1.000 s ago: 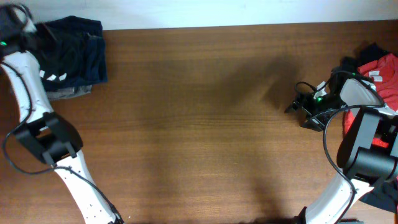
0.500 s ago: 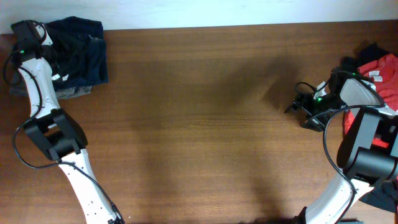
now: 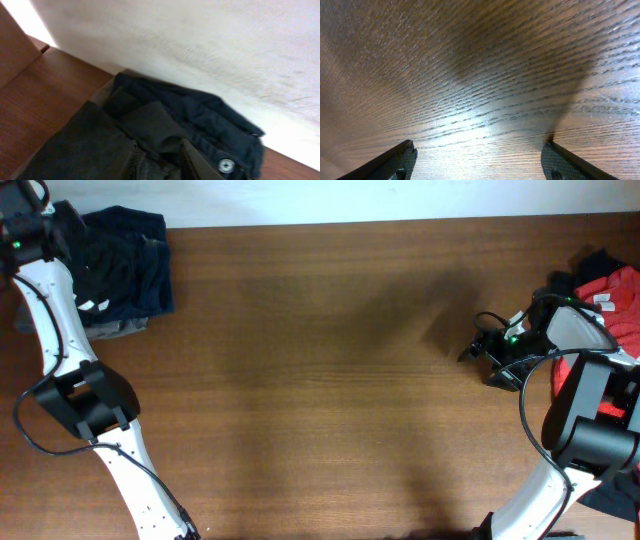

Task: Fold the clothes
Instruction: 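Open the left gripper and release the shirt on the stack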

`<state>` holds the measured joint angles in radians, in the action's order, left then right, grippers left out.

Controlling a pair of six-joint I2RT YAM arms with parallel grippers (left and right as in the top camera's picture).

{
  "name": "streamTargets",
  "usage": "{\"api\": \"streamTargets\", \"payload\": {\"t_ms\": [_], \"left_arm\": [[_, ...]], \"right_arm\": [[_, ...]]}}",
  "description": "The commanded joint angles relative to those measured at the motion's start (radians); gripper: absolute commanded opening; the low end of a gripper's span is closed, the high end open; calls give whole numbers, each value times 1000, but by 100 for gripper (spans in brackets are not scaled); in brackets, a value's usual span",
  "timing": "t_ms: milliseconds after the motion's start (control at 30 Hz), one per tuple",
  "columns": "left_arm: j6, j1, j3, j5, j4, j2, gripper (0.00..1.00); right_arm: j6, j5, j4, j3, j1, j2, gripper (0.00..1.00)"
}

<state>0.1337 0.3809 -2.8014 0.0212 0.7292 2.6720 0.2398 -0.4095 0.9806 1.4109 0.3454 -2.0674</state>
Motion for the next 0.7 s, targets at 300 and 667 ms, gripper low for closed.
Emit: {"api": "streamTargets", "payload": {"t_ms": [300,667], "left_arm": [[-16,40,5,-51,-62,224,53],[-16,39,-80,26,78,50,58]], "right_arm": [[6,20,3,-18,3,-20,82],[32,29,14,13,3,85,78]]}}
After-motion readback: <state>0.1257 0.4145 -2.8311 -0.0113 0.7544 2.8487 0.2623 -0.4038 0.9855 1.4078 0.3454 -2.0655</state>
